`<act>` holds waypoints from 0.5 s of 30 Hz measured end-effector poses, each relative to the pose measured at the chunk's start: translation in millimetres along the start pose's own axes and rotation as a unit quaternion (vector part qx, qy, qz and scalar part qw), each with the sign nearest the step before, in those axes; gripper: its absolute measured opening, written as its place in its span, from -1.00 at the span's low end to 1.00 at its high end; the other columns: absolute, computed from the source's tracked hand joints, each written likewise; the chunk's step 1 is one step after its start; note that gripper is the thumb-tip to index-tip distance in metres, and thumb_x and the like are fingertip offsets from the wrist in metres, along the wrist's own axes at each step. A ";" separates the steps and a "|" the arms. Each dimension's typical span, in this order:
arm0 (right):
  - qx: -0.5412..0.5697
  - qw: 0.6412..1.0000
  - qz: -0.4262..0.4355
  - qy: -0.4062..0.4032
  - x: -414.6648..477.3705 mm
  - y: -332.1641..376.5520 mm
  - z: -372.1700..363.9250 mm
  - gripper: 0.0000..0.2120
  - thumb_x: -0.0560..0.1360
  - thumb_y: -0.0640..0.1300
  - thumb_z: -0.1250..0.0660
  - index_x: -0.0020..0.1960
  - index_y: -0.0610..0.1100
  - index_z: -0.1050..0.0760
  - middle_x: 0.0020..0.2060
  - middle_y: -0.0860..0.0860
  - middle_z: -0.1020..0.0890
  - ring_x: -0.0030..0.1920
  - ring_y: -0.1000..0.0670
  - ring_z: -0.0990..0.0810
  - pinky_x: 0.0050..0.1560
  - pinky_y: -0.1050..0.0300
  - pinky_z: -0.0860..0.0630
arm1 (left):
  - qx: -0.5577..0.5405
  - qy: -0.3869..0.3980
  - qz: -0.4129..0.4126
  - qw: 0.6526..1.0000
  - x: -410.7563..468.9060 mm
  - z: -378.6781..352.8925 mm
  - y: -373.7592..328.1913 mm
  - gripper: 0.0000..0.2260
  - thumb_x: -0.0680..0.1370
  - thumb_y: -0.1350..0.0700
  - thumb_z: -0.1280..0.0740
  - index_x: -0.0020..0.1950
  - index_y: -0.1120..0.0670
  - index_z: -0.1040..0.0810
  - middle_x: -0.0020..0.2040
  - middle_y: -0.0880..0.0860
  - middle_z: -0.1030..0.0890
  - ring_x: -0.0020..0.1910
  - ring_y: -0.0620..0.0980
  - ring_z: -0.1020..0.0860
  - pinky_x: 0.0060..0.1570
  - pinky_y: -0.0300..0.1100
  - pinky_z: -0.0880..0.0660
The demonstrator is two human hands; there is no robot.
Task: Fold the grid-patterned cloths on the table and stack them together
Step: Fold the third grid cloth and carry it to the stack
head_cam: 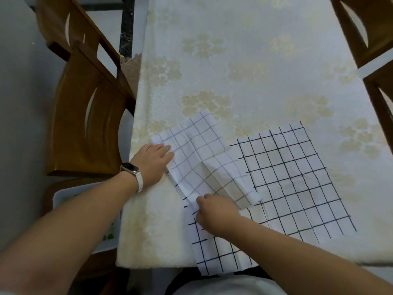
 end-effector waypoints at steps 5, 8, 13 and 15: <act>-0.004 0.989 0.055 -0.138 -35.1 -16.3 51.2 -0.81 0.52 -0.10 -0.18 0.07 -0.13 -0.48 -0.12 -0.04 -0.54 -0.21 -0.09 -0.51 -0.26 0.04 -0.47 | -0.133 -0.085 -0.011 0.987 35.5 40.7 -38.9 -0.60 0.48 0.19 -0.23 0.31 0.20 -0.50 0.31 0.22 -0.50 0.25 0.22 -0.51 0.18 0.12 -0.48; -0.006 0.970 0.047 -0.238 -60.1 -50.9 78.1 -0.79 0.42 -0.12 -0.28 0.03 -0.12 -0.55 -0.19 -0.01 -0.57 -0.28 -0.05 -0.53 -0.38 0.04 -0.52 | -0.219 -0.020 0.033 0.975 58.8 44.7 -58.9 -0.54 0.64 -0.02 -0.08 0.52 0.09 -0.21 0.54 0.08 -0.19 0.49 0.07 -0.20 0.41 0.00 -0.24; 0.006 0.982 -0.024 -0.189 -74.7 -117.2 66.5 -0.51 0.42 -0.07 -0.38 0.33 -0.06 -0.42 0.16 0.01 -0.51 0.02 -0.01 -0.51 -0.06 0.11 -0.56 | -0.177 0.089 0.009 0.980 68.9 21.3 -94.5 -0.34 0.59 -0.26 -0.05 0.57 -0.01 0.13 0.58 0.00 0.14 0.55 -0.01 0.07 0.48 -0.02 -0.04; 0.002 0.990 -0.048 -0.136 -72.0 -135.8 47.0 -0.42 0.45 0.00 -0.32 0.44 -0.02 -0.28 0.26 0.04 -0.42 0.12 0.01 -0.45 0.07 0.12 -0.51 | -0.167 0.104 0.014 0.980 68.8 8.1 -100.1 -0.32 0.59 -0.27 -0.04 0.57 -0.02 0.17 0.58 0.00 0.20 0.55 0.00 0.11 0.49 -0.01 -0.03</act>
Point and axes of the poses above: each hand's wrist, its own x-axis towards the middle knuckle, its own z-axis out of the back of the hand, y = z × x, the point moved 8 cm from there along x, towards the middle knuckle
